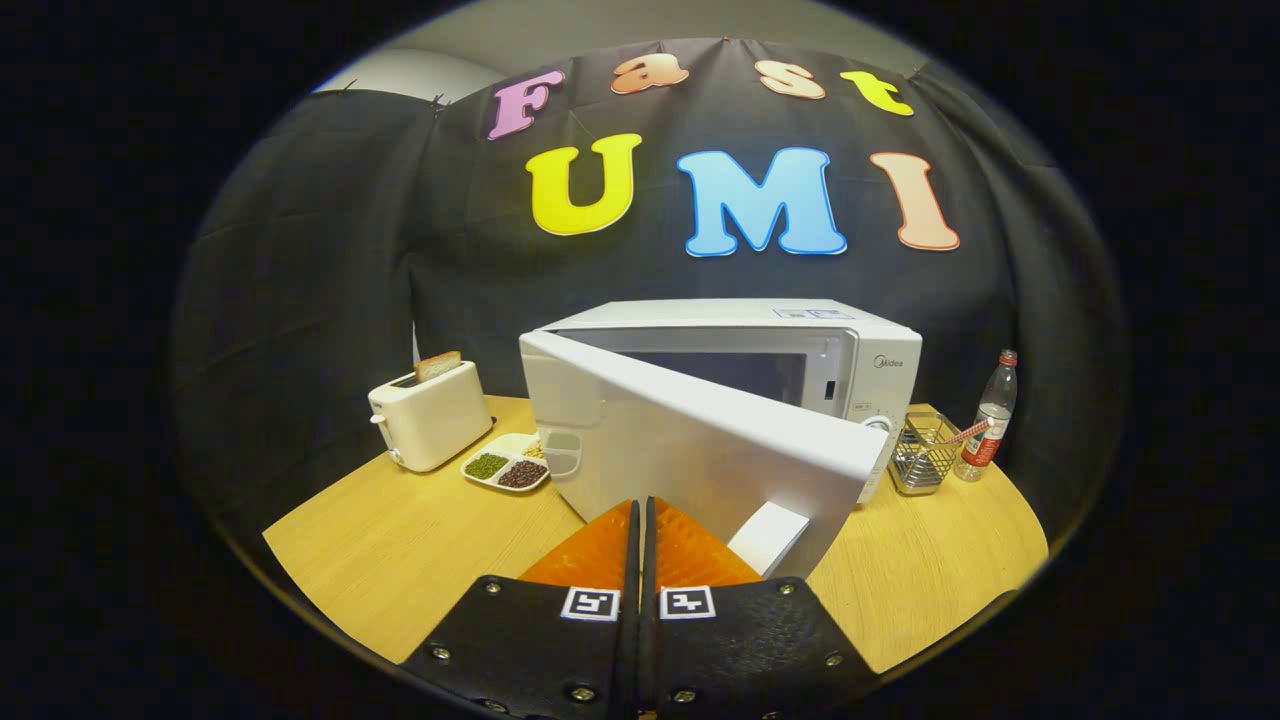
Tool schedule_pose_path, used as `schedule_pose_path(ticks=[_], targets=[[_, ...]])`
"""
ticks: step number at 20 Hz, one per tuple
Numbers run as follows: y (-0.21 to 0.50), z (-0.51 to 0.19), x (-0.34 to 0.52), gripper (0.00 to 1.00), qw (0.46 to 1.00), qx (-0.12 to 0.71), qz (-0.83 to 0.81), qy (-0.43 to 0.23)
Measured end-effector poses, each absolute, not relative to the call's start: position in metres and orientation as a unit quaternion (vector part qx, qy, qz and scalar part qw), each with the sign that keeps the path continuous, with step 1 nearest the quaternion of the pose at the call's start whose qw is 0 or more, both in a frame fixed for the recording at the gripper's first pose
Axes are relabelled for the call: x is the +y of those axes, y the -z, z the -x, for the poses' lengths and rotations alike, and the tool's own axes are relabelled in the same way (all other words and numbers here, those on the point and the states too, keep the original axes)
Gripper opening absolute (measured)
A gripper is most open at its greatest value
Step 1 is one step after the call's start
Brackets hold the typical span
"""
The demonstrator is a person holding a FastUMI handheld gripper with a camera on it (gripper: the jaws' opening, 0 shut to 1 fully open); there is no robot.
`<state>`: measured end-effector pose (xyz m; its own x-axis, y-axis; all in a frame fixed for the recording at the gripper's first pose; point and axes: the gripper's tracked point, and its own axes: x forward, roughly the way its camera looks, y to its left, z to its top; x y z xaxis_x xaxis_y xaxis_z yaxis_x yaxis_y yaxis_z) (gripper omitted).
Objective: Open the microwave, put the food inside, and close the microwave door.
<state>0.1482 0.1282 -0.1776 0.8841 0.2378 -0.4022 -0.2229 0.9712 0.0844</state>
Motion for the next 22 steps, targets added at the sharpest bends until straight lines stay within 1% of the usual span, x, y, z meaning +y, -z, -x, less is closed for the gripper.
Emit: schedule_pose_path(ticks=[9,22], targets=[[0.182,-0.194,0.088,0.01,0.976,0.205,-0.017,-0.072],[0.194,-0.273,0.062,0.01,0.978,0.207,-0.029,-0.021]])
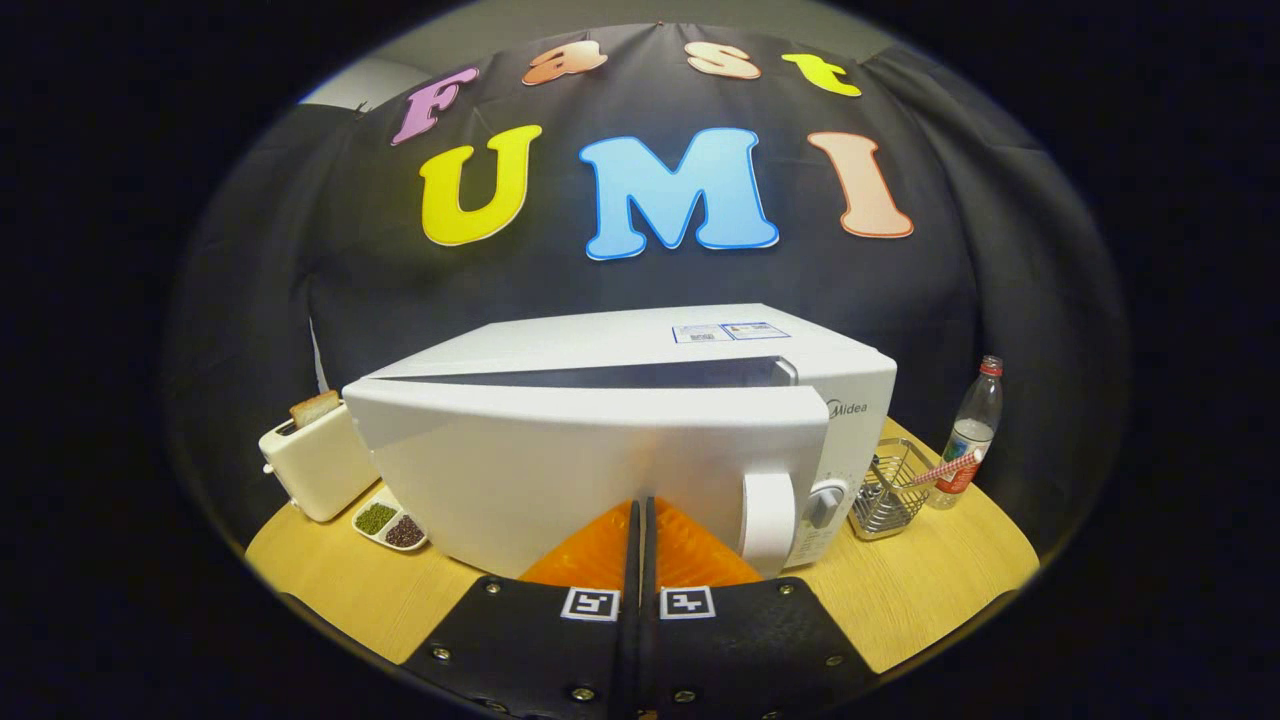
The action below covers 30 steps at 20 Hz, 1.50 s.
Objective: Open the microwave, put the food inside, and close the microwave door.
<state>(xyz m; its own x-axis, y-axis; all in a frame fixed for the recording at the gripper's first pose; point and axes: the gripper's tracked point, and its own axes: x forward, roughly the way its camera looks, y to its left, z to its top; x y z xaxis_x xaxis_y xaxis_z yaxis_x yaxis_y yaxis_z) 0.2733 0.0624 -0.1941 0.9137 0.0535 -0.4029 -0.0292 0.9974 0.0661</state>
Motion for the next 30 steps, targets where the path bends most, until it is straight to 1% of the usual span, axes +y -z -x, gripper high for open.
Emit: schedule_pose_path(ticks=[9,14,15,16,18,23,30], targets=[[0.196,-0.297,0.055,0.01,0.978,0.202,-0.042,0.002],[0.196,-0.308,0.052,0.01,0.982,0.188,-0.011,0.005],[0.194,-0.304,0.052,0.01,0.98,0.199,-0.024,0.005],[0.198,-0.307,0.055,0.03,0.979,0.202,-0.031,0.007],[0.191,-0.294,0.06,0.03,0.978,0.206,-0.027,0.0],[0.143,-0.252,0.07,0.03,0.988,0.154,-0.015,-0.012],[0.094,-0.183,0.07,0.02,0.993,0.114,-0.011,-0.016]])
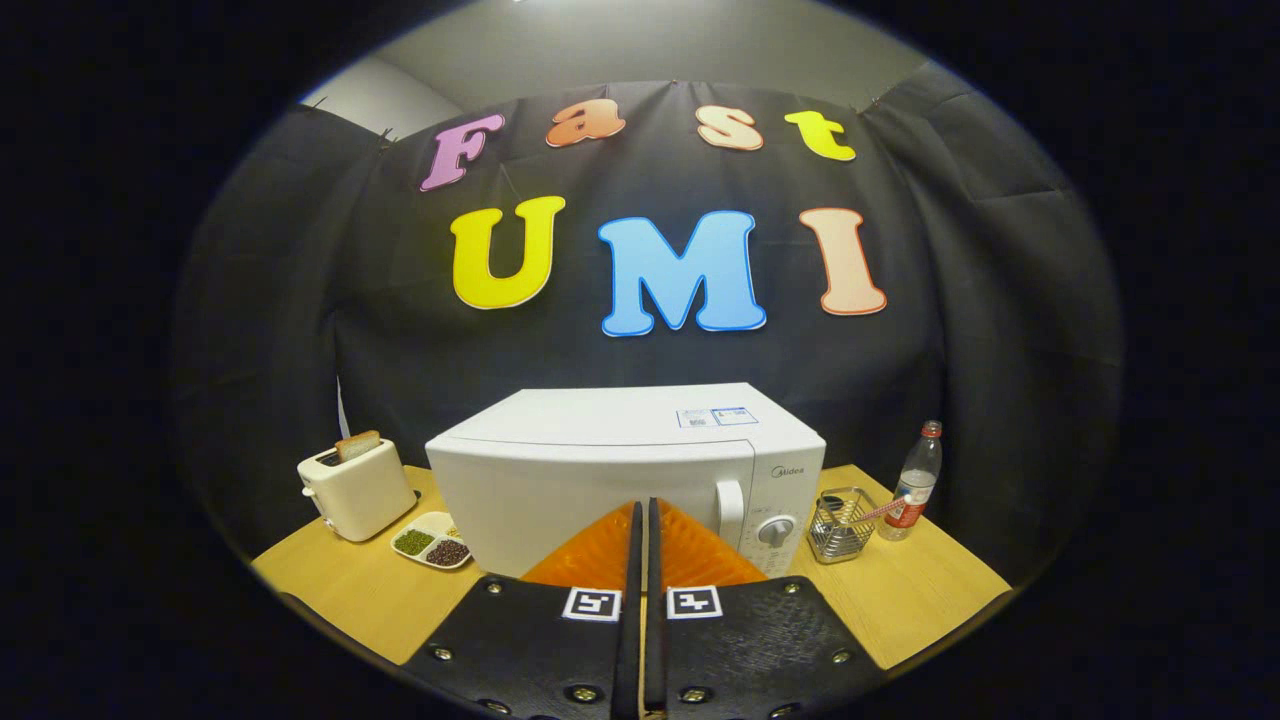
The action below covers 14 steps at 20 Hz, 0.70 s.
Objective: Open the microwave, put the food inside, and close the microwave door.
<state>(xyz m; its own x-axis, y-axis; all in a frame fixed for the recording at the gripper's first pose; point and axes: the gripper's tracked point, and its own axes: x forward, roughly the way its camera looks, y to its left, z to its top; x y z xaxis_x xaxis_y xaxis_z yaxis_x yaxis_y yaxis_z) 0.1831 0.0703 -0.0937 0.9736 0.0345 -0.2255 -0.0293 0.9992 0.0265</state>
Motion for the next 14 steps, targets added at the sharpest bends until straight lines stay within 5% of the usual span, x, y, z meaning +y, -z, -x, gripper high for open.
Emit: schedule_pose_path(ticks=[11,13,14], targets=[[0.048,-0.089,0.056,0.04,0.997,0.061,-0.035,-0.022],[0.043,-0.077,0.059,0.37,0.997,0.054,-0.036,-0.035],[0.042,-0.07,0.057,0.61,0.997,0.052,-0.033,-0.038]])
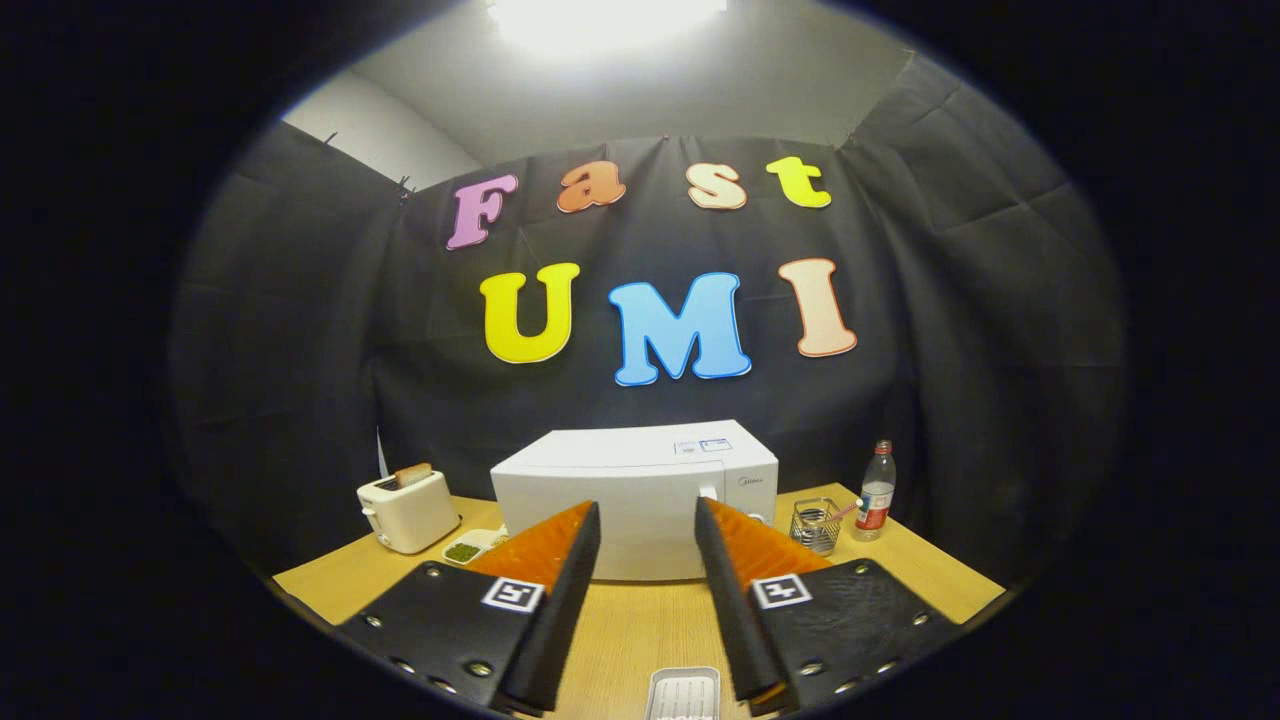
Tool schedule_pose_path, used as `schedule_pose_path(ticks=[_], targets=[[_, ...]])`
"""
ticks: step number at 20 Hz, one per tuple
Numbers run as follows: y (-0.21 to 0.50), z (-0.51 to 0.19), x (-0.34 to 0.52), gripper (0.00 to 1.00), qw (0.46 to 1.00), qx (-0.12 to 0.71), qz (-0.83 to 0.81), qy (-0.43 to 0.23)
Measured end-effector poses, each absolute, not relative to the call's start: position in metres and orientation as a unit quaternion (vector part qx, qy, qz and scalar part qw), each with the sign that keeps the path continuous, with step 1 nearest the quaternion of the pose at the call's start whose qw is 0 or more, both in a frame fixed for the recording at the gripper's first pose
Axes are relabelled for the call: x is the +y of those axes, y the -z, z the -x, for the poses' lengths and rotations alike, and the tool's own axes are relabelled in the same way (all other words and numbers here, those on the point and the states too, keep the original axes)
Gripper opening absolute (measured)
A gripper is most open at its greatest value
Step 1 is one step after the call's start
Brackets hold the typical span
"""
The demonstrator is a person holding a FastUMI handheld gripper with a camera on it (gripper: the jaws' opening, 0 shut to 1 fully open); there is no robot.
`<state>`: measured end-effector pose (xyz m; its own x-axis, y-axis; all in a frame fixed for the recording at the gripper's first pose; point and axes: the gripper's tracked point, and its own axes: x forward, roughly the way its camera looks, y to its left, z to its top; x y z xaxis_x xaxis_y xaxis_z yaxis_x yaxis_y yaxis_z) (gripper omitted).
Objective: Open the microwave, put the food inside, and close the microwave door.
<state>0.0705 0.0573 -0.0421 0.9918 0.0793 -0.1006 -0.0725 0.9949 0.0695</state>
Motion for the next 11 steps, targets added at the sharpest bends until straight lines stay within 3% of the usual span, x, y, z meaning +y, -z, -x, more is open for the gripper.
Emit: schedule_pose_path(ticks=[1,2,11], targets=[[0.041,-0.065,0.056,0.73,0.998,0.049,-0.028,-0.039],[0.041,-0.06,0.054,0.96,0.998,0.047,-0.022,-0.036],[0.033,-0.041,0.062,0.99,0.998,0.041,-0.013,-0.046]])
